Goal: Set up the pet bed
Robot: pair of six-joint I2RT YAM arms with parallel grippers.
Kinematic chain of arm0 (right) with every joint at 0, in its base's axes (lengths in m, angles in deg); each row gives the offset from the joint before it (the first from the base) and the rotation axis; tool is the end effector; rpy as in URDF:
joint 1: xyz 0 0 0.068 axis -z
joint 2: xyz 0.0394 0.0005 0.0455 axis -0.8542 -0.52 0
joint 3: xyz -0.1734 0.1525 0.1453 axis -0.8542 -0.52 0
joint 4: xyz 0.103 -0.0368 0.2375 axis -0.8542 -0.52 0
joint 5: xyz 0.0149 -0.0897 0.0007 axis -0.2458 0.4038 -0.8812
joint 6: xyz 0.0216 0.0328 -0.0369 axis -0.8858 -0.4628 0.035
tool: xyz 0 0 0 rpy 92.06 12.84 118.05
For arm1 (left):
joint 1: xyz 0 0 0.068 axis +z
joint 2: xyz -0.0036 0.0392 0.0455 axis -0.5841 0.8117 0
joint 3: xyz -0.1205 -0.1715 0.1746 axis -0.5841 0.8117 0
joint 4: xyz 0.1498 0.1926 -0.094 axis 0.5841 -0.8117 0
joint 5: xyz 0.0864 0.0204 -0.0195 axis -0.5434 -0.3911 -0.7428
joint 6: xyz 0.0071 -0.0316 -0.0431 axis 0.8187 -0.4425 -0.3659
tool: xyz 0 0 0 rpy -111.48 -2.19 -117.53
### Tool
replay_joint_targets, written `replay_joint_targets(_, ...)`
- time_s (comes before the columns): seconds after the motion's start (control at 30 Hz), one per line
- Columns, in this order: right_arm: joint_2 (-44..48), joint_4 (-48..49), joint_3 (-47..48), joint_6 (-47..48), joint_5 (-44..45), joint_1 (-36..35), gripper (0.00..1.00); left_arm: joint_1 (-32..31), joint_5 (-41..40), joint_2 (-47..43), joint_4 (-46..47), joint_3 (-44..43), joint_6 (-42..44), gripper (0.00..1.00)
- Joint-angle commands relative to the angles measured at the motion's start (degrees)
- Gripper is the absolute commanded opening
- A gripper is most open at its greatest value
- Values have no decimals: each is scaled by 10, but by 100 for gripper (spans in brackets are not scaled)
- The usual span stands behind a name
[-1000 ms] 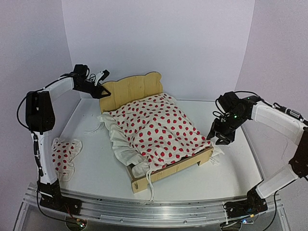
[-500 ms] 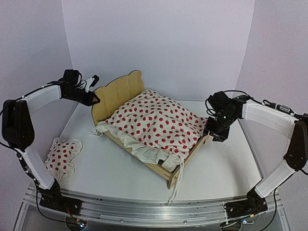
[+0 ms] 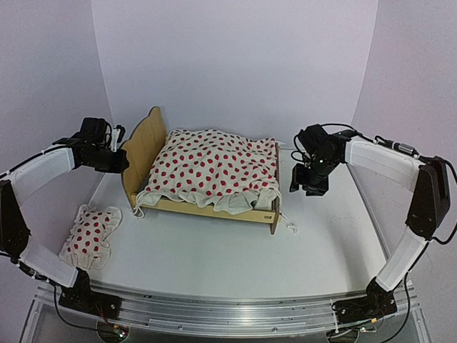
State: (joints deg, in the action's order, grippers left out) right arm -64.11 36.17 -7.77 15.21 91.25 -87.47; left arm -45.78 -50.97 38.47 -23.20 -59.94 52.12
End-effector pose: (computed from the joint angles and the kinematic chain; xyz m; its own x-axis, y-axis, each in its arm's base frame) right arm 0.3126 0.1680 0.2700 -0.9004 0.1369 -0.4131 0.0700 0.9824 0.1730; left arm 0.2995 -0.0567 0.2959 -0.6937 0.0666 -0.7172 0.2082 0.9718 -0.1111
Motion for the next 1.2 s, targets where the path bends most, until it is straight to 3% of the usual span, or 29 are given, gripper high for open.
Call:
replay_joint_targets(0.0, 3, 1, 17, 91, -32, -1, 56, -20, 46, -38, -38, 24, -110, 6)
replay_joint_targets(0.17, 8, 5, 5, 158, -85, 16, 53, -20, 41, -57, -35, 8, -111, 38)
replay_joint_targets(0.3, 13, 5, 10, 189, -125, 25, 49, -20, -32, -103, -4, -19, -44, 53)
replay_joint_targets(0.47, 23, 5, 37, 186, -145, 21, 48, -20, -76, -171, 115, -32, 121, 57)
replay_joint_targets(0.53, 27, 5, 45, 165, -125, 15, 49, -19, -40, -189, 151, -31, 166, 57)
replay_joint_targets(0.63, 34, 12, 46, 121, -83, 1, 53, -43, 77, -187, 145, -42, 211, 55)
replay_joint_targets(0.87, 35, 27, 30, 62, -56, -27, 56, -248, 123, -55, 77, -58, 310, 71)
replay_joint_targets(1.17, 54, 40, -43, 27, -39, -31, 63, -357, 211, 187, 117, -151, 371, 85)
